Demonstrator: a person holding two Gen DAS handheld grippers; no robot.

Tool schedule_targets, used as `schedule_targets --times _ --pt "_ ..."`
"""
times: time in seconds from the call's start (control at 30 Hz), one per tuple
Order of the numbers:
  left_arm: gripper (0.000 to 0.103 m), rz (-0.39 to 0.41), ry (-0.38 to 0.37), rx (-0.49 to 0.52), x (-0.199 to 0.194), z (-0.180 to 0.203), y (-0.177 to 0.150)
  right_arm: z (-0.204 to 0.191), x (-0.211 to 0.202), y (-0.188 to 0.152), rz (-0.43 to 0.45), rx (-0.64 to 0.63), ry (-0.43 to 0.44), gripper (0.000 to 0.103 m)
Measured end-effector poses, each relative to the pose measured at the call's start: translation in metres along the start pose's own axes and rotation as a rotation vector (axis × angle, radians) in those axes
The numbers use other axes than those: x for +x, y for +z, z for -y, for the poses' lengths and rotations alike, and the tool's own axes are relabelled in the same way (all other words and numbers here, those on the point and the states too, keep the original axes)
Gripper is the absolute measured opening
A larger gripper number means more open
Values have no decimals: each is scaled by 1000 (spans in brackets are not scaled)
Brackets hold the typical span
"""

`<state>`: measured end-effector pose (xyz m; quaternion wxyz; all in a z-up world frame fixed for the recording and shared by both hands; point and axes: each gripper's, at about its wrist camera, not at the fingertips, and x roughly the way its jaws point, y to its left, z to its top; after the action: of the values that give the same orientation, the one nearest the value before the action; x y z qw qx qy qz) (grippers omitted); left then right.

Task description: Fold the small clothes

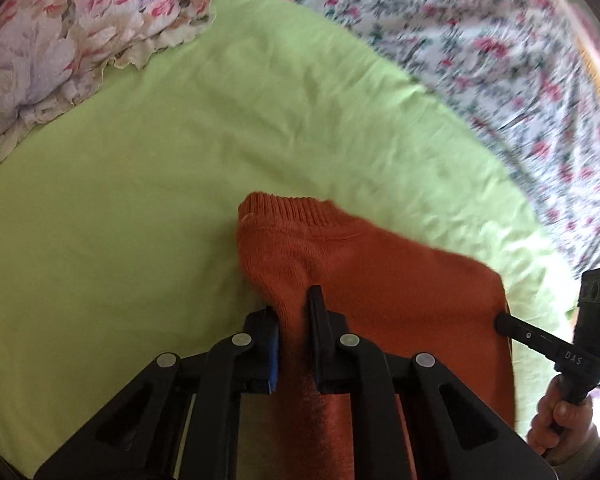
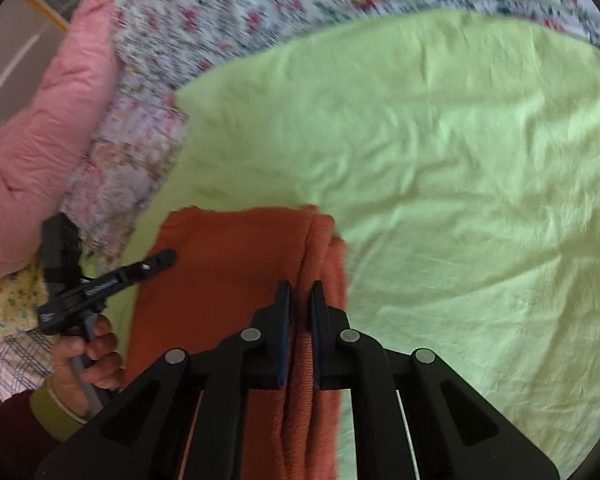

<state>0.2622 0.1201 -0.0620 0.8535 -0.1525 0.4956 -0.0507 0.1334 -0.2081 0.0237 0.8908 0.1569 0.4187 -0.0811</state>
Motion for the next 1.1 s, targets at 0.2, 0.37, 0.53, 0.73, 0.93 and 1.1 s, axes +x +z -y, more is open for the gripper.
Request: schedule_targets --times 0.2,0.37,0.53,0.73,0.93,1.1 --pt "36 -25 101 15 0 -2 8 7 13 -3 -43 14 -27 11" --pt "36 3 87 -4 -46 -9 0 4 -27 -14 -4 60 -6 21" --pt "40 -25 21 -2 -87 -13 -45 0 -64 -56 2 92 49 35" --pt "40 -129 -69 -67 -110 -17 -115 7 -84 -122 -23 163 93 36" --pt "40 -189 -110 -116 -119 -24 -158 9 -82 -152 -33 216 115 36" --pt "40 -208 -141 -177 -110 -29 -163 8 -74 -159 -44 203 122 36"
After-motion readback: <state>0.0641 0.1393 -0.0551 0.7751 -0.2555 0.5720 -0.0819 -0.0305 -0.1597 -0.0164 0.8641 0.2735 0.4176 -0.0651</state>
